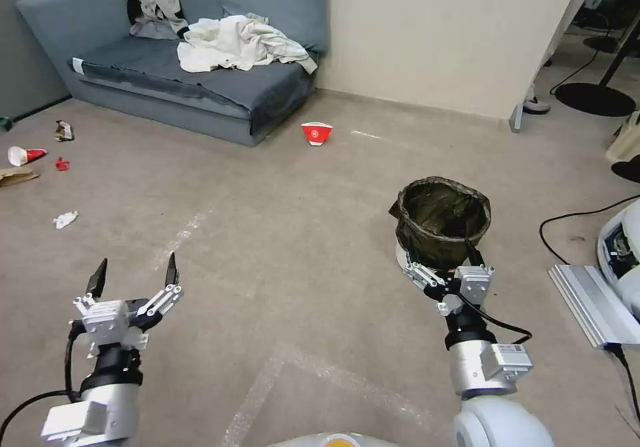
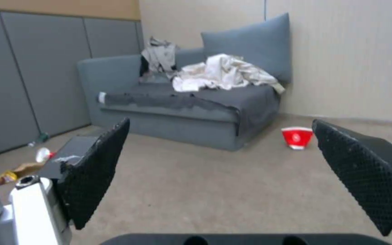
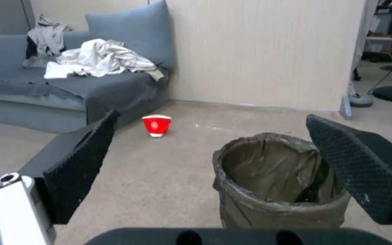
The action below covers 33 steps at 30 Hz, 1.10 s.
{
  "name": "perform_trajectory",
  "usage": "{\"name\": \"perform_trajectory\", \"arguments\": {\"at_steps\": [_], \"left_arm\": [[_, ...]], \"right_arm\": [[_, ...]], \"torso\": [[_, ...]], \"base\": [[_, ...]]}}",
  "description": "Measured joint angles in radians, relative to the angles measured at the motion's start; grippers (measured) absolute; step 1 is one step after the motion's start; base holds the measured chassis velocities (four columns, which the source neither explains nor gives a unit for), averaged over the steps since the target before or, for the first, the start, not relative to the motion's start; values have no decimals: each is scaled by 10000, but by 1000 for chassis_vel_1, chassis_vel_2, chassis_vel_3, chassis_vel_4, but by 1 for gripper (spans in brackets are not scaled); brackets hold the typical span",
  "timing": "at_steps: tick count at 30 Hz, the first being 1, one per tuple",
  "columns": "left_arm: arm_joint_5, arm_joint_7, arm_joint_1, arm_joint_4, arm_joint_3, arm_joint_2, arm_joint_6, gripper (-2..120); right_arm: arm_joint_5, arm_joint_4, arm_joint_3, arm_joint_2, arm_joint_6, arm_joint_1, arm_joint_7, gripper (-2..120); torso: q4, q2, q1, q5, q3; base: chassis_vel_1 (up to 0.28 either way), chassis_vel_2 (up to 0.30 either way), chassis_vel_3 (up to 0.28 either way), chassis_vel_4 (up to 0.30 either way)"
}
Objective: Pick up the trash can from the floor.
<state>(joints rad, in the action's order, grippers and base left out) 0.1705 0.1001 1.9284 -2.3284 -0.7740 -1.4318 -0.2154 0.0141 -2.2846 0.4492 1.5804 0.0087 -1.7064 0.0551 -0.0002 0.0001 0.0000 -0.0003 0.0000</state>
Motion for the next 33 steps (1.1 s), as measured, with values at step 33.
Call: {"name": "perform_trajectory", "arguments": {"at_steps": [33], "left_arm": [[-125, -357, -136, 241, 47, 61, -17, 100]], "right_arm": [[22, 59, 14, 46, -313, 76, 103, 100]], "torso": [[1, -1, 1, 3, 0]], "base": [[-16, -17, -16, -16]]}}
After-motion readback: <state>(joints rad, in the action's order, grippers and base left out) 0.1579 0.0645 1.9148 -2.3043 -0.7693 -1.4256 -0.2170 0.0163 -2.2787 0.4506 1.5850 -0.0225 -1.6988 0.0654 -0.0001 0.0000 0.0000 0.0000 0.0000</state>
